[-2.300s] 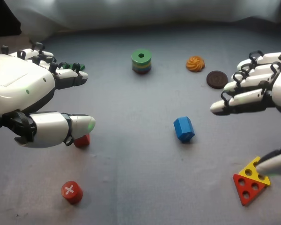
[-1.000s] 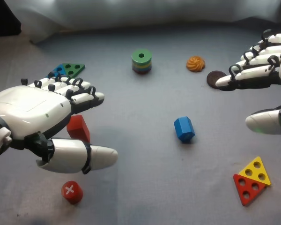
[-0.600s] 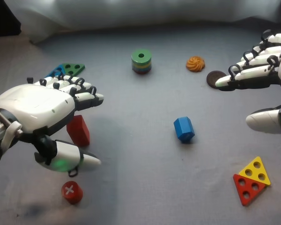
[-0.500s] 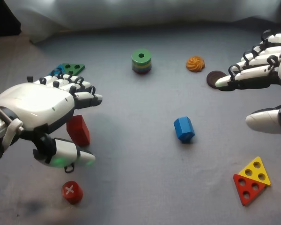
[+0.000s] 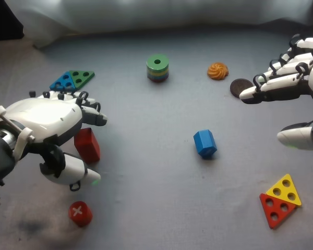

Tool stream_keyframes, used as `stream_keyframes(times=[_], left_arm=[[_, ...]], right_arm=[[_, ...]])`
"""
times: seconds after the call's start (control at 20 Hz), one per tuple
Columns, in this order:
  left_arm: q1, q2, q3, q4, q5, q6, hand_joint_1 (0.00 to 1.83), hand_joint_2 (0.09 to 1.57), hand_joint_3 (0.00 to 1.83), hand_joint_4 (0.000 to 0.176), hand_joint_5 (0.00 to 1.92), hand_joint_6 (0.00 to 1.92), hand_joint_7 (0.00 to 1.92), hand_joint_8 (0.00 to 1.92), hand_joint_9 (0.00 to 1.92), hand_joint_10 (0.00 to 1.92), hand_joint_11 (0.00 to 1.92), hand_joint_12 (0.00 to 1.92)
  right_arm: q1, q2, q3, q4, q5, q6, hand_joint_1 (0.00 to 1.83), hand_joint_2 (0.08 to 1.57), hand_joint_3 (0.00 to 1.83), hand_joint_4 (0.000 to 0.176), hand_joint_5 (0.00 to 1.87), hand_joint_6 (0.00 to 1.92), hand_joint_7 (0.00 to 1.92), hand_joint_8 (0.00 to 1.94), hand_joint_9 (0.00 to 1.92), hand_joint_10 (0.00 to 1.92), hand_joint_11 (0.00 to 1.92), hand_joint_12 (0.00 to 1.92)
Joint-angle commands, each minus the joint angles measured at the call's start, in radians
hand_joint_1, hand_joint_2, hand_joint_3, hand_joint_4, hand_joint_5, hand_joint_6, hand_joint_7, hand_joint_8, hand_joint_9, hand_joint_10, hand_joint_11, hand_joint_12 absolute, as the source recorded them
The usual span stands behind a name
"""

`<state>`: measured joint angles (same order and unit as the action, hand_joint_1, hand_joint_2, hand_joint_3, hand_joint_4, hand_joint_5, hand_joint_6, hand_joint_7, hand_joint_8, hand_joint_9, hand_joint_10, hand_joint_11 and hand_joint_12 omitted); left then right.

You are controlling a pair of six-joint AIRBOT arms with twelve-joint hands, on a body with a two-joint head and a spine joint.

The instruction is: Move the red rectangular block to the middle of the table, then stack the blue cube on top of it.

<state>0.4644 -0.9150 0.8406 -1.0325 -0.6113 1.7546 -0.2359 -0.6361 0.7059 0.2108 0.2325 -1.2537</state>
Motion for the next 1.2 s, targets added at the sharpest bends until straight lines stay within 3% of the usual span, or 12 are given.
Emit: stream_keyframes(times=[0.0, 0.15, 0.25, 0.35, 0.5, 1.15], left_arm=[[-0.006, 0.003, 0.007, 0.016, -0.098, 0.009, 0.87, 0.95, 0.00, 0.035, 0.47, 0.01, 0.21, 0.01, 0.09, 0.00, 0.00, 0.32], [-0.012, -0.003, 0.009, -0.025, -0.102, 0.033, 0.86, 0.95, 0.00, 0.039, 0.50, 0.01, 0.23, 0.01, 0.09, 0.00, 0.00, 0.35], [-0.013, -0.013, 0.014, -0.047, -0.108, 0.037, 0.87, 0.95, 0.00, 0.051, 0.52, 0.01, 0.26, 0.01, 0.12, 0.01, 0.00, 0.40], [-0.015, -0.020, 0.020, -0.055, -0.110, 0.038, 0.90, 0.96, 0.00, 0.047, 0.51, 0.01, 0.25, 0.00, 0.11, 0.00, 0.00, 0.40], [-0.018, -0.029, 0.029, -0.074, -0.118, 0.047, 0.97, 0.96, 0.00, 0.027, 0.52, 0.01, 0.26, 0.00, 0.12, 0.00, 0.00, 0.39], [-0.017, -0.063, 0.060, -0.134, -0.125, 0.071, 0.97, 1.05, 0.01, 0.012, 0.59, 0.01, 0.31, 0.01, 0.17, 0.01, 0.00, 0.48]], right_arm=[[0.010, 0.010, -0.003, 0.002, 0.107, 0.005, 0.29, 1.25, 0.00, 0.000, 0.34, 0.00, 0.35, 0.00, 0.32, 0.00, 0.00, 0.73], [0.010, 0.010, -0.005, 0.002, 0.107, 0.005, 0.30, 1.25, 0.00, 0.000, 0.35, 0.01, 0.36, 0.00, 0.33, 0.00, 0.00, 0.74], [0.010, 0.010, -0.007, 0.002, 0.107, 0.004, 0.32, 1.24, 0.00, 0.000, 0.36, 0.00, 0.37, 0.00, 0.34, 0.01, 0.00, 0.78], [0.010, 0.011, -0.008, 0.002, 0.107, 0.003, 0.34, 1.24, 0.00, 0.000, 0.38, 0.00, 0.40, 0.01, 0.37, 0.01, 0.00, 0.83], [0.010, 0.011, -0.010, 0.002, 0.107, 0.002, 0.33, 1.25, 0.00, 0.000, 0.39, 0.00, 0.40, 0.00, 0.37, 0.01, 0.00, 0.85], [0.008, 0.011, -0.020, 0.001, 0.105, -0.013, 0.40, 1.25, 0.00, 0.000, 0.41, 0.00, 0.43, 0.00, 0.39, 0.00, 0.00, 0.88]])
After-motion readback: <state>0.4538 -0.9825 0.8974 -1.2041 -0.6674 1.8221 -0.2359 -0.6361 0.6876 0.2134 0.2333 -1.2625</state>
